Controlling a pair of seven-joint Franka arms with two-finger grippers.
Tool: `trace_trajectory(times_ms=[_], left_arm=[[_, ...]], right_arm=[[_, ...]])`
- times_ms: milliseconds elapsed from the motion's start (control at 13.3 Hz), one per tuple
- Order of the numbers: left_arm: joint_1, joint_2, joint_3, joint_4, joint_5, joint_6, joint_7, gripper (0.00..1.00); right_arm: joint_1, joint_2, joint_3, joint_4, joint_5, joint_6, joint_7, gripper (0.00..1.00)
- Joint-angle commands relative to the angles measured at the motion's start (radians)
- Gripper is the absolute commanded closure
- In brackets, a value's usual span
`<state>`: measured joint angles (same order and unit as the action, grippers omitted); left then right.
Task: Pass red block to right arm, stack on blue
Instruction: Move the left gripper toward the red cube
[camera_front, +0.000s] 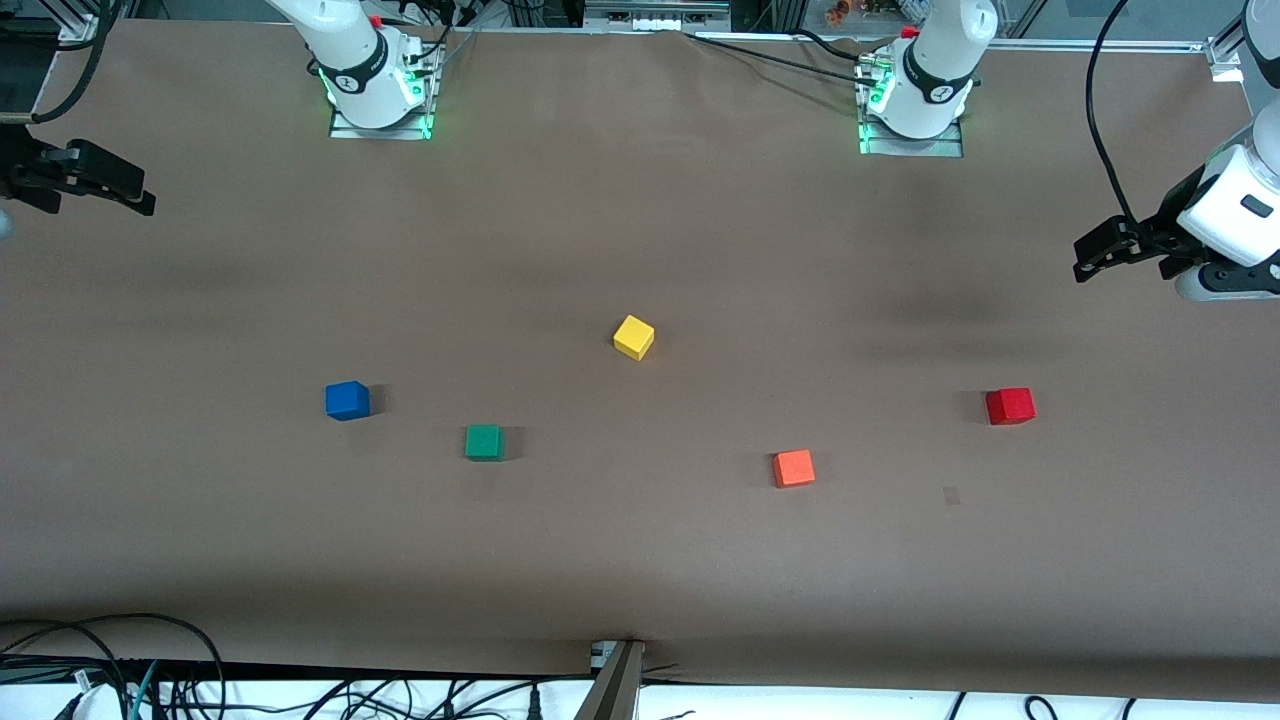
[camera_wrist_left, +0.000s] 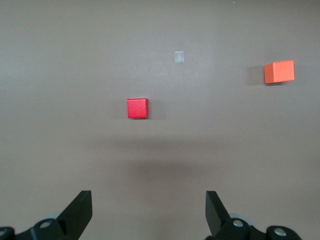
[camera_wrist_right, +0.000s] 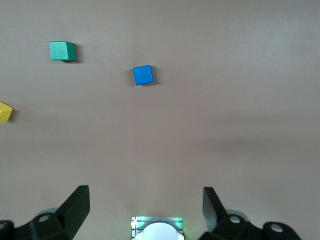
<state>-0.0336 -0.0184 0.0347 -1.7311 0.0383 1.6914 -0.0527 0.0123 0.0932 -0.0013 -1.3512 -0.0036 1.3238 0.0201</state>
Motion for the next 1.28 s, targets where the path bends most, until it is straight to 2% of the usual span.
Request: trace_trajectory(times_ms=[0, 377, 678, 1205], left_arm=[[-0.006, -0.002, 0.005, 0.016, -0.015, -0.016, 0.019, 0.00], [-0.006, 0.008, 0.005, 0.027, -0.015, -0.042, 0.016, 0.00], [-0.006, 0.043, 0.005, 0.076, -0.015, -0.081, 0.016, 0.00], [-0.008, 0.043, 0.004, 0.073, -0.015, -0.104, 0.010, 0.00]], right_arm=[[-0.009, -0.003, 0.004, 0.006, 0.014, 0.002, -0.015, 0.00], [-0.011, -0.003, 0.004, 0.006, 0.014, 0.002, -0.015, 0.00], [-0.009, -0.001, 0.004, 0.004, 0.016, 0.002, -0.015, 0.00], [-0.009, -0.003, 0.003, 0.004, 0.016, 0.002, -0.014, 0.00]])
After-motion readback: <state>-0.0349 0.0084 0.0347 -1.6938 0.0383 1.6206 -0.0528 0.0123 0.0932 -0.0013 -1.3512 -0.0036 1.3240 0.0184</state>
